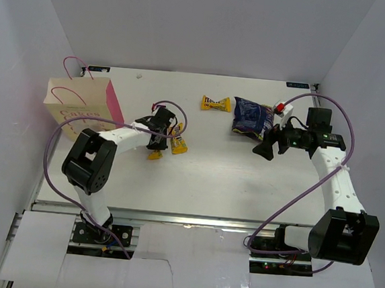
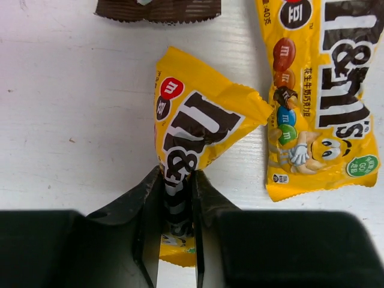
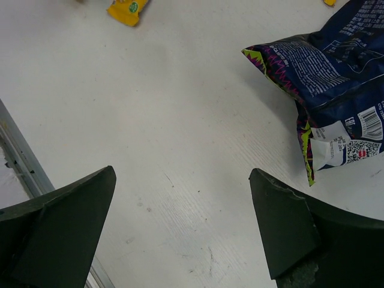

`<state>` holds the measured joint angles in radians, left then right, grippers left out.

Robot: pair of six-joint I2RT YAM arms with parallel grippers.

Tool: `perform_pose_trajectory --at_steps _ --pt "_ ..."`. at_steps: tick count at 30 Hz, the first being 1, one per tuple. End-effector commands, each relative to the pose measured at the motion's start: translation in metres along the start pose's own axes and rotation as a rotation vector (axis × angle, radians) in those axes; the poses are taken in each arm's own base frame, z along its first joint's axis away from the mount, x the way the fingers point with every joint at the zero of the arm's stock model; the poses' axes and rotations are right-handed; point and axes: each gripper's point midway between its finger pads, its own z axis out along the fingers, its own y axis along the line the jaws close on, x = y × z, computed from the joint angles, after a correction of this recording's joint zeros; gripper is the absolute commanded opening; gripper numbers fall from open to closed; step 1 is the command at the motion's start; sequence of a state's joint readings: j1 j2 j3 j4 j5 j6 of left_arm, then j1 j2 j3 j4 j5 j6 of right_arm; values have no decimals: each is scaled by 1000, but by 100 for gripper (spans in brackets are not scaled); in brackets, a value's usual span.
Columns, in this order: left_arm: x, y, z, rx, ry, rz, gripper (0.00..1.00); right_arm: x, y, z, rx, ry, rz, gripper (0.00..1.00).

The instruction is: Place the snacks into the paper bag

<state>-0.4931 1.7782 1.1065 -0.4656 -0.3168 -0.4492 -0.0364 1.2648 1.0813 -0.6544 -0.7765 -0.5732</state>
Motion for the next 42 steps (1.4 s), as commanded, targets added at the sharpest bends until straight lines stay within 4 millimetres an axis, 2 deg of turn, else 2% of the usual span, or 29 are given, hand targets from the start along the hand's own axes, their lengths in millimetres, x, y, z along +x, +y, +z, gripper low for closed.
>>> perform_pose_trajectory --at_steps 1,3,6,8,9,11,12,13,14,15,16,18,19,20,21,24,33,36,37,39,41,42 --pt "-41 -8 -35 73 -114 -31 27 -15 7 -2 -30 -60 -24 98" --pt "-59 -11 -59 116 -169 -44 27 -15 10 -1 -54 -68 -26 98" --pt "-108 -5 -133 193 -313 -129 25 -11 15 4 -91 -79 -18 99" --pt "-125 8 -164 179 -355 -159 25 -9 16 6 -98 -83 -11 100" --pt "-152 13 -194 195 -431 -192 25 -6 15 8 -101 -82 -1 100" --pt "-176 39 -224 161 -499 -253 25 -3 14 12 -103 -85 16 100" --pt "-198 49 -251 175 -564 -299 25 0 14 13 -106 -83 25 100" --pt "-210 76 -255 141 -583 -361 25 0 14 14 -107 -84 30 100" --pt "-215 87 -259 150 -578 -408 25 -1 13 15 -105 -88 27 100" --pt "-227 102 -273 148 -614 -454 25 0 11 16 -105 -85 28 100" --pt "-233 132 -272 101 -629 -515 25 0 11 16 -103 -85 28 100" --pt "-238 154 -270 75 -631 -583 25 -1 8 17 -94 -86 21 100" --pt "-240 176 -269 35 -640 -629 25 -1 7 17 -93 -84 21 100" --pt "-239 182 -267 20 -635 -648 24 -1 7 17 -90 -86 16 100" --pt "-237 207 -266 -29 -643 -707 23 -2 6 16 -88 -87 12 100" --pt "-234 222 -258 -54 -638 -732 23 -1 6 17 -88 -87 10 100" --pt "-222 238 -230 -74 -613 -761 25 0 5 19 -93 -87 14 100" --pt "-214 242 -220 -78 -597 -780 39 -1 4 19 -89 -87 12 100" --pt "-214 242 -218 -70 -598 -787 51 -1 3 19 -90 -87 11 100" --pt "-209 243 -211 -66 -584 -791 69 0 3 20 -90 -85 14 100" --pt "-211 240 -210 -43 -586 -787 83 0 3 20 -92 -82 18 100" --pt "-212 238 -211 -30 -587 -784 86 1 4 20 -97 -81 20 100"
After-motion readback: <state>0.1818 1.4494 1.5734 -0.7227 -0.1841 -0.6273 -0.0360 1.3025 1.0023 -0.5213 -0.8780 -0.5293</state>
